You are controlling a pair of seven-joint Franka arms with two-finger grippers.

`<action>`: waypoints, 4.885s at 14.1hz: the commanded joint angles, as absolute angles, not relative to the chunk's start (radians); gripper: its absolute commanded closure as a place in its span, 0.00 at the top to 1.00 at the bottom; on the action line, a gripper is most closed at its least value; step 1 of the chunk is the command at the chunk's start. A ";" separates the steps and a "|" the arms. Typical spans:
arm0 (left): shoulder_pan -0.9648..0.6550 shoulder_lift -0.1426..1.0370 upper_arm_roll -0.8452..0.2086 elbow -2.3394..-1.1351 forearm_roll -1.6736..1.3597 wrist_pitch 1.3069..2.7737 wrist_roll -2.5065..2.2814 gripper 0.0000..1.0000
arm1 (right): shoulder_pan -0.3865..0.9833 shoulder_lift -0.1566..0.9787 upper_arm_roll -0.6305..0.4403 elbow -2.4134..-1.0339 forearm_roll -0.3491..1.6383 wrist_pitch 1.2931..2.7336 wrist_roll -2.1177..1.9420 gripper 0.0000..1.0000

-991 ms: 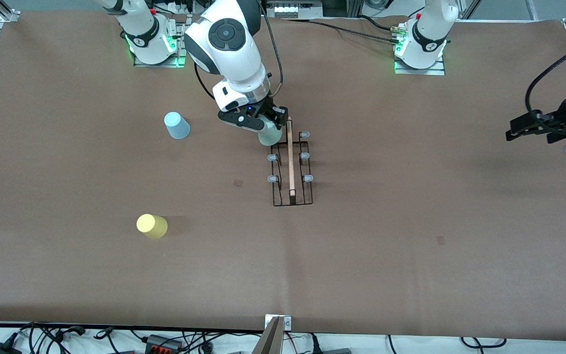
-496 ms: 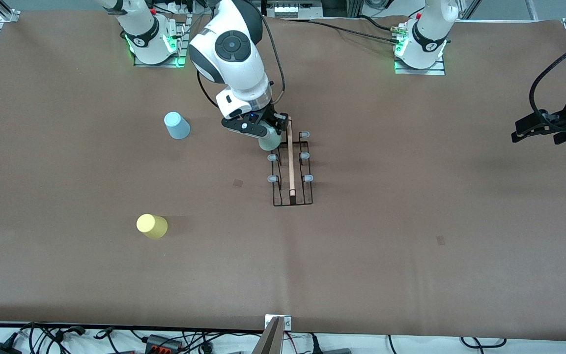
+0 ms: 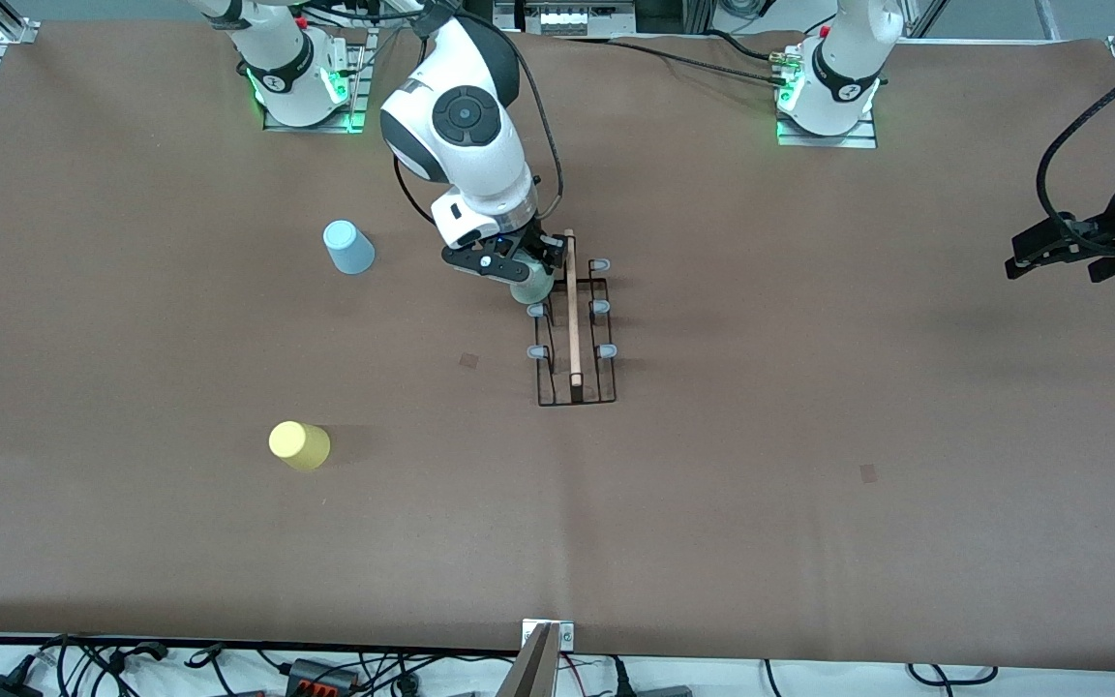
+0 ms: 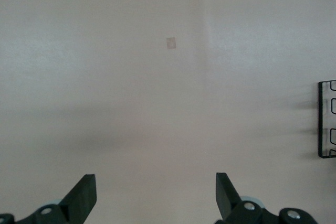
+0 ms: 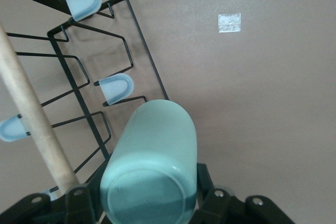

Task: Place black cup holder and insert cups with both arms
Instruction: 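Lower the teal cup onto a rack peg with the right gripper, then open the right gripper and draw it back from the teal cup, then move the right gripper over to the yellow cup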

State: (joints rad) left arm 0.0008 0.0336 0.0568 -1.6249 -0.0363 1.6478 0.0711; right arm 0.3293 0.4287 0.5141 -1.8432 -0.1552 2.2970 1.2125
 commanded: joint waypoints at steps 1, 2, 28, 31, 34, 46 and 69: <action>-0.018 -0.037 0.066 -1.703 -0.012 1.678 0.057 1.00 | 0.337 0.448 0.509 -1.839 -0.181 2.318 1.235 0.92; -0.018 -0.037 0.066 -1.701 -0.012 1.678 0.058 1.00 | 0.336 0.448 0.508 -1.839 -0.181 2.318 1.233 1.00; -0.032 -0.026 0.058 -1.683 0.011 1.640 0.057 1.00 | 0.074 0.230 0.436 -1.802 -0.164 2.049 0.700 1.00; -0.034 -0.025 0.058 -1.683 0.011 1.640 0.057 1.00 | 0.075 0.255 0.430 -1.802 -0.164 2.040 0.672 1.00; -0.034 -0.026 0.058 -1.683 0.011 1.640 0.057 1.00 | 0.077 0.281 0.430 -1.802 -0.172 2.043 0.669 1.00; -0.035 -0.025 0.057 -1.681 0.011 1.641 0.058 1.00 | 0.065 0.287 0.428 -1.795 -0.176 2.040 0.618 1.00; -0.040 0.000 0.060 -1.637 0.009 1.597 0.063 1.00 | -0.267 0.350 0.351 -1.804 -0.179 1.937 0.169 1.00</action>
